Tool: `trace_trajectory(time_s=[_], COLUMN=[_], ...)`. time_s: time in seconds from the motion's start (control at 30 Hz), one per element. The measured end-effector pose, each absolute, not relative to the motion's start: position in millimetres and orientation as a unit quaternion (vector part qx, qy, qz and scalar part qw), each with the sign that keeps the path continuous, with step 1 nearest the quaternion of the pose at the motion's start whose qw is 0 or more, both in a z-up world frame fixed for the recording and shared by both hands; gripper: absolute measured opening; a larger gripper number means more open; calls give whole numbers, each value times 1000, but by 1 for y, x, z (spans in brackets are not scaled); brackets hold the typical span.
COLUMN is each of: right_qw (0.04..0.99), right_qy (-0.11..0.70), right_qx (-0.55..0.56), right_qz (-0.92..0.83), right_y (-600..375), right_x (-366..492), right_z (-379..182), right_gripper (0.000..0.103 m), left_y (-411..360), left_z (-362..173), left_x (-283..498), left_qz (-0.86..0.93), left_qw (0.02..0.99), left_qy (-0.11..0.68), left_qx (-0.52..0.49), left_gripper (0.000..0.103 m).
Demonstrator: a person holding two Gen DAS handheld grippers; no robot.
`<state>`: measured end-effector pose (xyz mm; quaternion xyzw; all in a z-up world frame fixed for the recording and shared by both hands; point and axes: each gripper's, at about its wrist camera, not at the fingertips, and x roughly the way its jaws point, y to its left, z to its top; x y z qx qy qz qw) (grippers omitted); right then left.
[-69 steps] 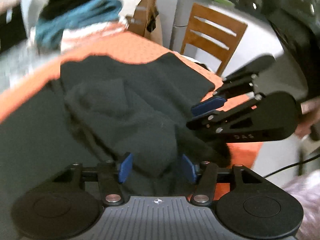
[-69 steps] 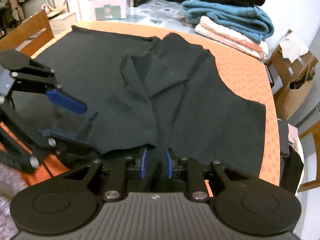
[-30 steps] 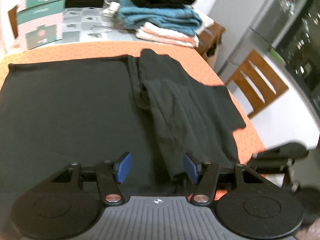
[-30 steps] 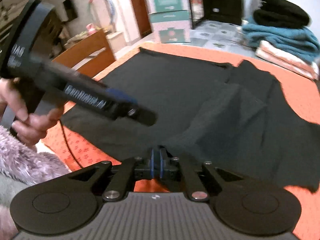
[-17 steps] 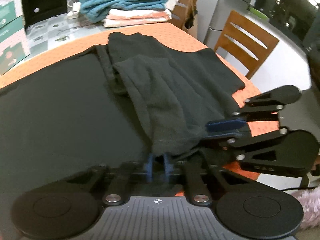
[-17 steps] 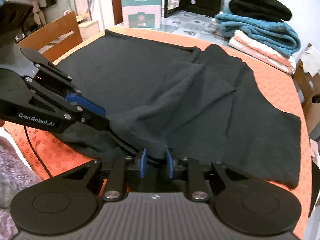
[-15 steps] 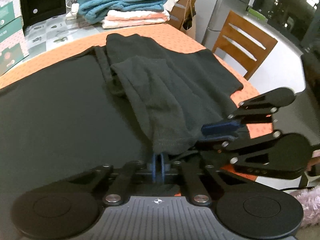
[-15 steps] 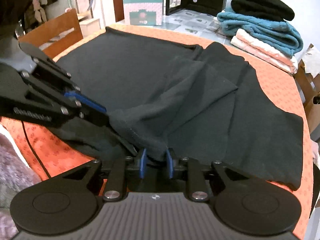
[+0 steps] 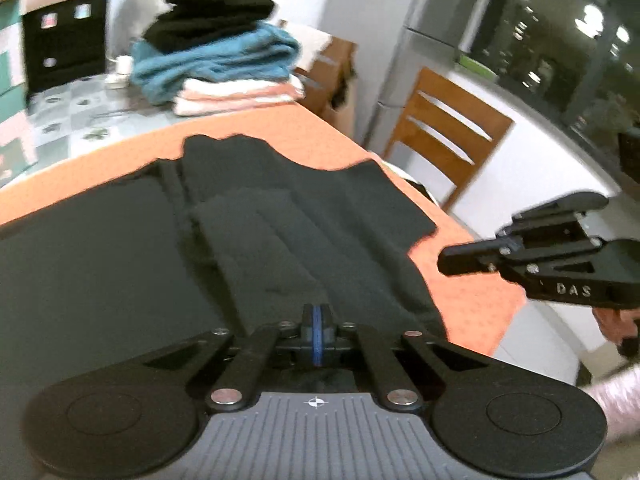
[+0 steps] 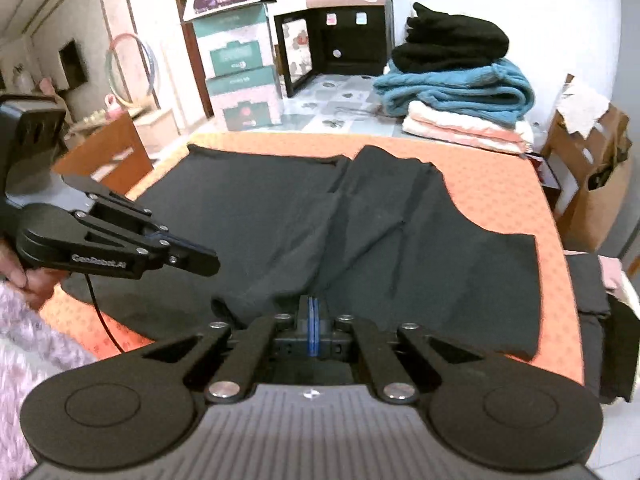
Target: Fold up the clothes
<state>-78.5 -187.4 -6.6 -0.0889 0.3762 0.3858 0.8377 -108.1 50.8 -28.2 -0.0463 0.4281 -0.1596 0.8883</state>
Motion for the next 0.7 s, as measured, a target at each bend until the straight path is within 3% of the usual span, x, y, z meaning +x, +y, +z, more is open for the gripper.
trace_trajectory(time_s=[0.3, 0.4, 0.47, 0.7], right_qw=[821, 821, 816, 766], right_qy=[437, 454, 466, 531], right_qx=[-83, -28, 33, 163], right_qz=[359, 346, 341, 325], right_y=[-181, -176, -175, -167], right_x=[-78, -65, -52, -21], right_z=[-51, -64, -75, -124], right_gripper=[5, 20, 43, 43], left_y=[63, 69, 72, 90], left_z=[-44, -46, -46, -43], left_x=[-111, -116, -119, -131], left_qz=[-149, -139, -133, -95], left_qw=[872, 871, 872, 878], left_qy=[458, 461, 462, 457], left_qx=[-84, -95, -98, -111], left_gripper=[6, 8, 10, 16])
